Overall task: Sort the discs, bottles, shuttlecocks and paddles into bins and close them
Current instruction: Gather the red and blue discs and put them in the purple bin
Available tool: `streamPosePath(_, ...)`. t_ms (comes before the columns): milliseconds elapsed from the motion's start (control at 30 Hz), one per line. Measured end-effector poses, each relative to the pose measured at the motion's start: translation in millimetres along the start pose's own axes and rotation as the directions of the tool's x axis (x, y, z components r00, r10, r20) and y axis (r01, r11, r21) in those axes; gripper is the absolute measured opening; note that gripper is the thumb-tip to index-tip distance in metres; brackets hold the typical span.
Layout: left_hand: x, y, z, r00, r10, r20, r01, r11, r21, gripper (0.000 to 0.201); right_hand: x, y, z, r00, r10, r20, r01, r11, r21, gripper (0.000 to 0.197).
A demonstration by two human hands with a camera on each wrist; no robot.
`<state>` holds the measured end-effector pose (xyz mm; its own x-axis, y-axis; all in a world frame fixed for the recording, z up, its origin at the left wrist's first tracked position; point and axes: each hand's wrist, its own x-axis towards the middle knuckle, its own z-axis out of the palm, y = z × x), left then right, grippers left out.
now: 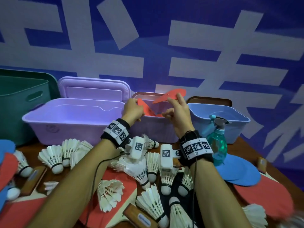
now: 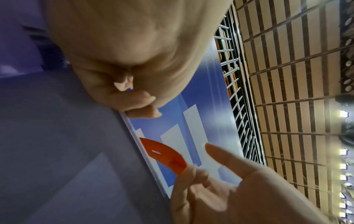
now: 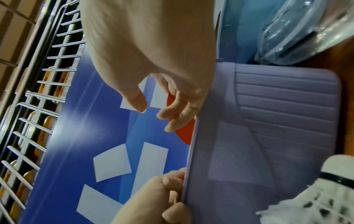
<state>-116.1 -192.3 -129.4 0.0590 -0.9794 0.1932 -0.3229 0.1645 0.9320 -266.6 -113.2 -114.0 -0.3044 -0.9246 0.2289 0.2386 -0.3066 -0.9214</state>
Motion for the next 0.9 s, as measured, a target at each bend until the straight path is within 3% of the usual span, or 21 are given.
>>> streamPosePath(100,0.1,-0.8,1.8,1.0,0.007,-0.008,-0.007,0.999,0.041,0.009,2.9,10.2,-2.9,0.995,0.095,0.012,-0.094,0.993,-0.073,0.047)
streamPosePath(133,0.7,-0.6,1.8,1.0,0.004,-0.002,-0.004,0.999,0.037,0.01,4.9,11.3,-5.4,0.992,0.128,0.005,-0.126,0.985,-0.114,0.046)
streamPosePath(233,3.2,-1.1,2.6,1.0,-0.001,0.02,0.0,0.999,0.035,0.01,6.6,6.8,-10.7,0.985,0.17,0.003,-0.162,0.942,-0.296,0.016)
streamPosePath(300,4.4,-1.6,3.5,1.0,0.007,0.015,-0.008,0.999,0.053,0.013,3.1,5.8,-10.4,0.986,0.167,0.001,-0.142,0.84,-0.525,0.018)
streamPosePath(367,4.8,-2.0,3.2,1.0,0.01,0.028,-0.012,0.998,0.065,0.012,2.5,10.4,-11.1,0.995,0.095,0.022,-0.05,0.69,-0.722,0.032)
streamPosePath(500,1.7,1.3,-0.5,0.997,0.005,0.072,-0.009,0.998,0.062,0.012,5.1,17.0,-6.8,0.98,0.157,0.124,0.021,0.536,-0.844,0.039)
streamPosePath(533,1.7,1.7,-0.3,0.997,0.008,0.079,-0.012,0.998,0.055,0.023,5.7,17.4,-5.6,0.976,0.176,0.128,0.019,0.518,-0.855,0.041)
streamPosePath(733,7.3,-3.3,3.3,0.995,0.026,0.093,-0.027,1.0,0.006,0.07,6.8,18.4,-7.4,0.988,0.119,0.1,0.024,0.516,-0.856,0.041)
streamPosePath(900,6.1,-1.6,3.4,0.998,0.011,0.065,-0.007,0.998,-0.066,0.068,9.4,10.1,-11.0,0.986,-0.163,0.015,0.103,0.548,-0.83,0.035)
